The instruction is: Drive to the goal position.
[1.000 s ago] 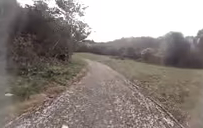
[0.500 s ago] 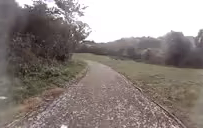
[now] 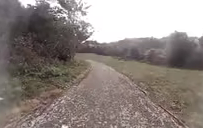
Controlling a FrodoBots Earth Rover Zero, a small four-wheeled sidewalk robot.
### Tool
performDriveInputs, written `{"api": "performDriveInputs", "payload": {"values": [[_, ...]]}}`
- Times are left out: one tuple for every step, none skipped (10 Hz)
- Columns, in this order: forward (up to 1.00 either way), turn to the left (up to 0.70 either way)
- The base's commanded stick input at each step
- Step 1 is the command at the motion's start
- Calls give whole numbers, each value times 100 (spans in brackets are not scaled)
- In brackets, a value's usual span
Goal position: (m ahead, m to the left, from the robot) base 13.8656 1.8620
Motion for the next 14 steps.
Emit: {"api": "performDriveInputs", "payload": {"values": [[30,0],[30,0],[30,0],[30,0],[30,0],[30,0],[30,0],[30,0],[30,0],[30,0],[30,0],[30,0],[30,0],[30,0]]}}
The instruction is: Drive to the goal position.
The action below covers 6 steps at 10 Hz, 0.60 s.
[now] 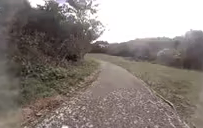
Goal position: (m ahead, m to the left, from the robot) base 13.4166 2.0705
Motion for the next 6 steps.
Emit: {"api": "performDriveInputs", "payload": {"values": [[30,0],[30,-44],[30,-75],[30,-75],[30,-35],[30,0]]}}
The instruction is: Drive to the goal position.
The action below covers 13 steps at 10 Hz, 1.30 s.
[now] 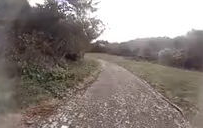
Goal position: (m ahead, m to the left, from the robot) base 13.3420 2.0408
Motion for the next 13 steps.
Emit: {"api": "performDriveInputs", "payload": {"values": [[30,0],[30,0],[30,0],[30,0],[30,0],[30,0],[30,0],[30,0],[30,0],[30,0],[30,0],[30,0],[30,0]]}}
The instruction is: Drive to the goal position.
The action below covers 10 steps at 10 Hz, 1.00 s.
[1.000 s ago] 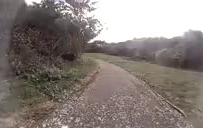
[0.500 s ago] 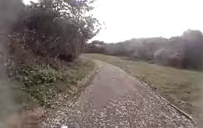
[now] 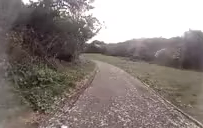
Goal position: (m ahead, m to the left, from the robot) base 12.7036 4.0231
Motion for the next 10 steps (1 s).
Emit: {"api": "performDriveInputs", "payload": {"values": [[30,0],[30,0],[30,0],[30,0],[30,-75],[30,-75],[30,-75],[30,-75],[30,-75],[30,-31]]}}
